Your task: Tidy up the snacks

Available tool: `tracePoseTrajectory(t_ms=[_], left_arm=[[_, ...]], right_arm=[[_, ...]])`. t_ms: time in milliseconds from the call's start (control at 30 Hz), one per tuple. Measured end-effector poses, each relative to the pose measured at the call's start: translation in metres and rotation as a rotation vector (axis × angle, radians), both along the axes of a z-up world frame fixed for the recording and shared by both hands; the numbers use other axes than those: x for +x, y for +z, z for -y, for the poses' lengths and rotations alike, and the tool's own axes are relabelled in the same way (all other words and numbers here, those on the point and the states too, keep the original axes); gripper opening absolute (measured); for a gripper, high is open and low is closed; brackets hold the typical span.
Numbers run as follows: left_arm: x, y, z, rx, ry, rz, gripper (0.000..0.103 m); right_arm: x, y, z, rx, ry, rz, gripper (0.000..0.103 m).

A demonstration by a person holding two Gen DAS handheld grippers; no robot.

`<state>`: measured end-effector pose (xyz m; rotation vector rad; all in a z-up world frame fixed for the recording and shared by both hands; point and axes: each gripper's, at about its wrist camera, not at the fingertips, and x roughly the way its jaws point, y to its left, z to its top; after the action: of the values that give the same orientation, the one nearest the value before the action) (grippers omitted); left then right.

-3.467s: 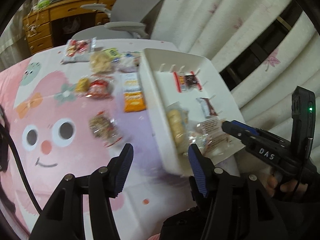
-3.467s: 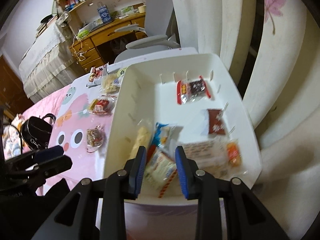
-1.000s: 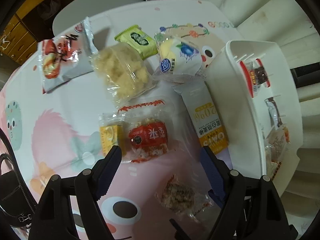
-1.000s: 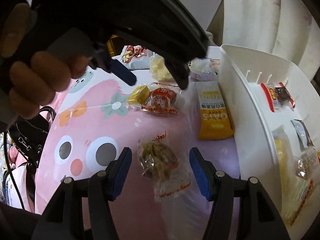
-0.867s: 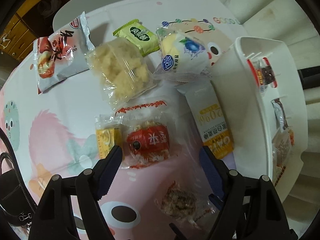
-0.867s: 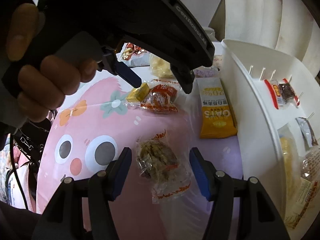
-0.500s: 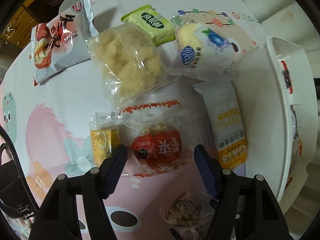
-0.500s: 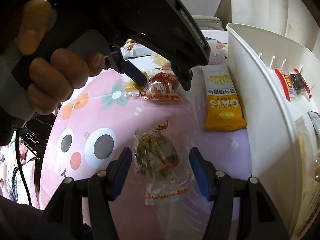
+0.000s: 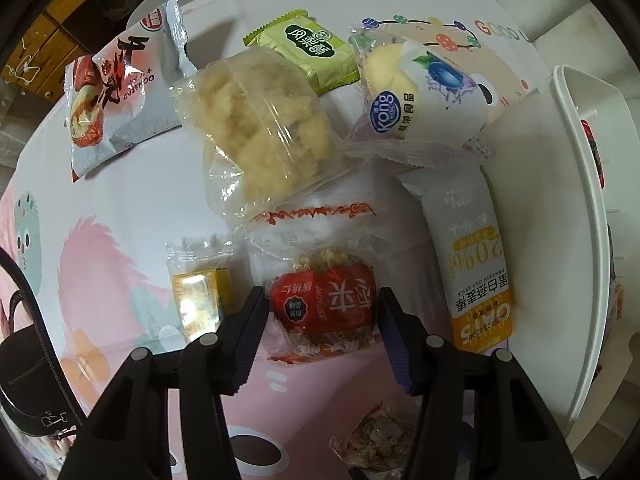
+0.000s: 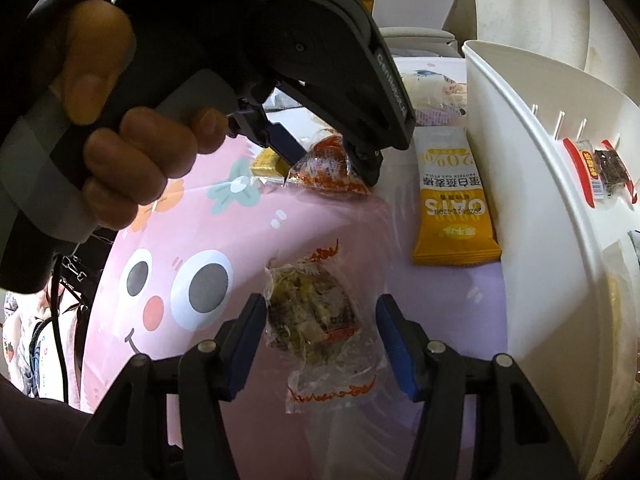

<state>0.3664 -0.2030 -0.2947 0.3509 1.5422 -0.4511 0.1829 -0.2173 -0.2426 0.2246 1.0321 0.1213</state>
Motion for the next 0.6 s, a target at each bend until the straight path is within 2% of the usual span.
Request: tracePoseTrajectory(t_ms=[33, 200, 400, 600], left_arm=[[0.0, 0.0, 0.0, 0.008, -0.005, 0.006, 0.048], [-0.004, -0.001, -0.001, 0.005, 0.005, 0.0, 0.047], [-0.007, -0.006, -0.013, 0.004, 0.01, -0.014, 0.046], [-0.014, 0.005, -0.023, -0.013, -0.002, -0.003, 0.046]], right_arm=[[0.0, 0.0, 0.001, 0.005, -0.001, 0.0, 0.057], [0.003, -0.005, 0.001, 0.053, 0.004, -0.001, 0.055], [0.001, -0.003, -0.005, 0.036, 0.002, -0.014, 0.053], [-0.003, -0.002, -0.012, 0.032, -0.01, -0.039, 0.053]])
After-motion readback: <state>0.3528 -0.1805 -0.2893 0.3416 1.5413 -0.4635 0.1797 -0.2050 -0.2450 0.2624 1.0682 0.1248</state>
